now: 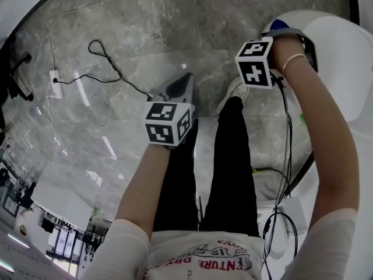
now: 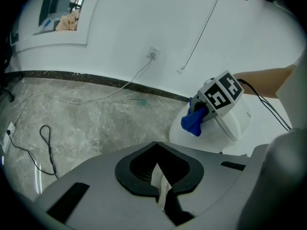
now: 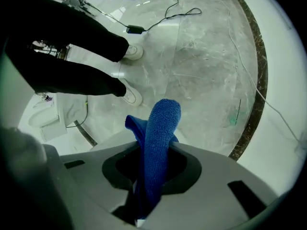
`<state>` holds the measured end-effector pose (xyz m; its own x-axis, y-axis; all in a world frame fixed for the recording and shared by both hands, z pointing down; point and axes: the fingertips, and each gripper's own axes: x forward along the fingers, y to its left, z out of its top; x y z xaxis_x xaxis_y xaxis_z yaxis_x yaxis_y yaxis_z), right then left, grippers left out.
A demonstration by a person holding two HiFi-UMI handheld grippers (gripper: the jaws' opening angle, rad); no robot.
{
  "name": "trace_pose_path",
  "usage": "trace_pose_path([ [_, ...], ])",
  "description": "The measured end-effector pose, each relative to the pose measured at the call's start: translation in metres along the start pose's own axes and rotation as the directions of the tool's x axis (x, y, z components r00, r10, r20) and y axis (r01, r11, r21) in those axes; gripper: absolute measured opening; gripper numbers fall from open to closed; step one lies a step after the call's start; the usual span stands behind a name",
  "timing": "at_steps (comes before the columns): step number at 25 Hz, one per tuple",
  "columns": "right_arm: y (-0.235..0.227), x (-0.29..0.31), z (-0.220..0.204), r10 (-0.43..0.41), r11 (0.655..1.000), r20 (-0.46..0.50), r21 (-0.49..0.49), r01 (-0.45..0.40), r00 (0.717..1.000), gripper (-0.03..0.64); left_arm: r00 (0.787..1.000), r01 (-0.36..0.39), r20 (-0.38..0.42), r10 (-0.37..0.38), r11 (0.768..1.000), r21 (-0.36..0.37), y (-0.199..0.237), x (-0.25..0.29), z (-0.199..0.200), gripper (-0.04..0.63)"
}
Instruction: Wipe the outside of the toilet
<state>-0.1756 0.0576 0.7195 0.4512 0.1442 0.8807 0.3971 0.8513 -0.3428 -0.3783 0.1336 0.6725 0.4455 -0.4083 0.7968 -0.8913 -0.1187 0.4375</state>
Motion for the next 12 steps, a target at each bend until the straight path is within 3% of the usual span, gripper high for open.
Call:
trace_pose_path([
  [3, 0.020, 0.005, 0.012, 0.007, 1.000, -0.029, -0.006, -0.007, 1.000, 0.075, 1.000, 0.017, -0.023, -0.016, 0.999, 0.031, 0.004, -0.006, -0.011, 0.006],
  [6, 0.038, 0.005, 0.028, 0.038, 0.998, 0.005, 0.059, -0.038, 0.999, 0.075, 0.999, 0.035, -0.039, -0.032, 0.998, 0.061, 0.007, -0.015, -0.019, 0.006],
  [9, 0.043, -0.012, 0.048, 0.023, 0.971, 0.147, 0.234, -0.057, 0.989, 0.075, 0.998, 0.046, -0.051, -0.040, 0.993, 0.105, 0.006, -0.026, -0.020, 0.006],
  [12, 0.036, -0.053, 0.055, -0.108, 0.892, 0.325, 0.449, -0.053, 0.940, 0.075, 0.998, 0.052, -0.053, -0.045, 0.988, 0.143, -0.002, -0.042, -0.008, 0.006],
])
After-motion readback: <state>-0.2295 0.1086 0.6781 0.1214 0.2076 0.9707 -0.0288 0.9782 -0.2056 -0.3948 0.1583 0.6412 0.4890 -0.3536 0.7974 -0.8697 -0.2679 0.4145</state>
